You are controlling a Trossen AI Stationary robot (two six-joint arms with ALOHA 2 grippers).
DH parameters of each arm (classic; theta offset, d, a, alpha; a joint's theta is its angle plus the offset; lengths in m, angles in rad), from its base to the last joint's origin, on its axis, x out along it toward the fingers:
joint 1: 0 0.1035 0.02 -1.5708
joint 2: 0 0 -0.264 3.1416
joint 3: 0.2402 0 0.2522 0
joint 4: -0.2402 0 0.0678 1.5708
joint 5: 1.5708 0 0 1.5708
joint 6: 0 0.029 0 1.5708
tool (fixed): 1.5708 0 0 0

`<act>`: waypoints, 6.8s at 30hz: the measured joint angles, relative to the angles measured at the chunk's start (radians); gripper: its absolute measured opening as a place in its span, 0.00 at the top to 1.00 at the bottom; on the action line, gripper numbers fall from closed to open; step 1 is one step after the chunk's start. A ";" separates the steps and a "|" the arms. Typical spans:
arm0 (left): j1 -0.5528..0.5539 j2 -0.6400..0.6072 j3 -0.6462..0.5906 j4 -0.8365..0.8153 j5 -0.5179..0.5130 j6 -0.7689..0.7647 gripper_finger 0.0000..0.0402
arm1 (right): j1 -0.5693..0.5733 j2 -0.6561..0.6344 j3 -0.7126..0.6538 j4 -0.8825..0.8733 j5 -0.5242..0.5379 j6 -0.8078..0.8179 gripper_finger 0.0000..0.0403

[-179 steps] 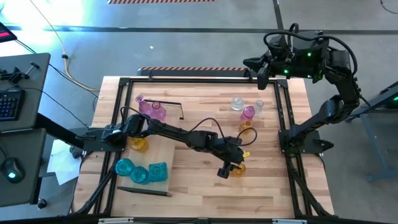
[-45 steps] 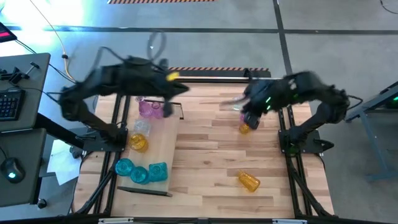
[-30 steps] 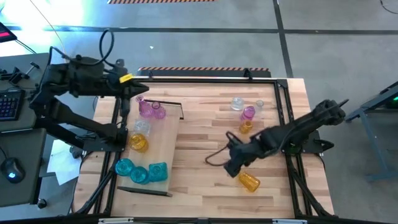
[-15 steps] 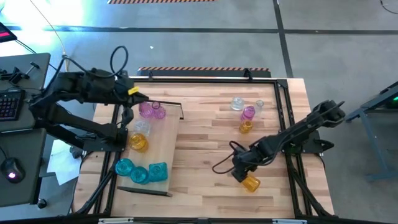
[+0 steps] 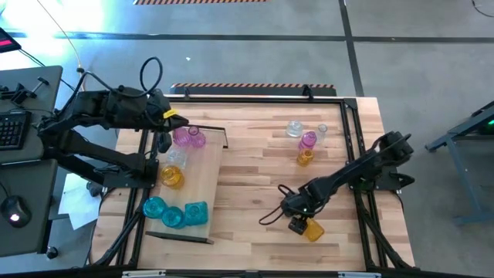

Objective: Sort vases onto shelf
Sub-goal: Put the bottom yellow flower vase on the shelf, then adjust the blue flower vase on the shelf

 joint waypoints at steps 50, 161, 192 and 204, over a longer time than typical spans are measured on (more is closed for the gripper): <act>0.000 0.000 0.000 0.003 -0.017 0.000 0.99 | -0.112 0.076 0.352 0.047 0.309 -0.031 0.69; -0.060 -0.203 0.000 -0.131 -0.096 -0.100 0.99 | -0.239 0.393 1.340 -0.120 0.561 -0.514 0.84; -0.060 -0.203 0.000 -0.131 -0.096 -0.068 0.99 | -0.060 0.407 1.023 0.210 0.706 0.178 1.00; -0.061 -0.203 0.000 -0.131 -0.094 -0.068 0.99 | -0.056 0.407 1.023 0.234 0.609 0.209 1.00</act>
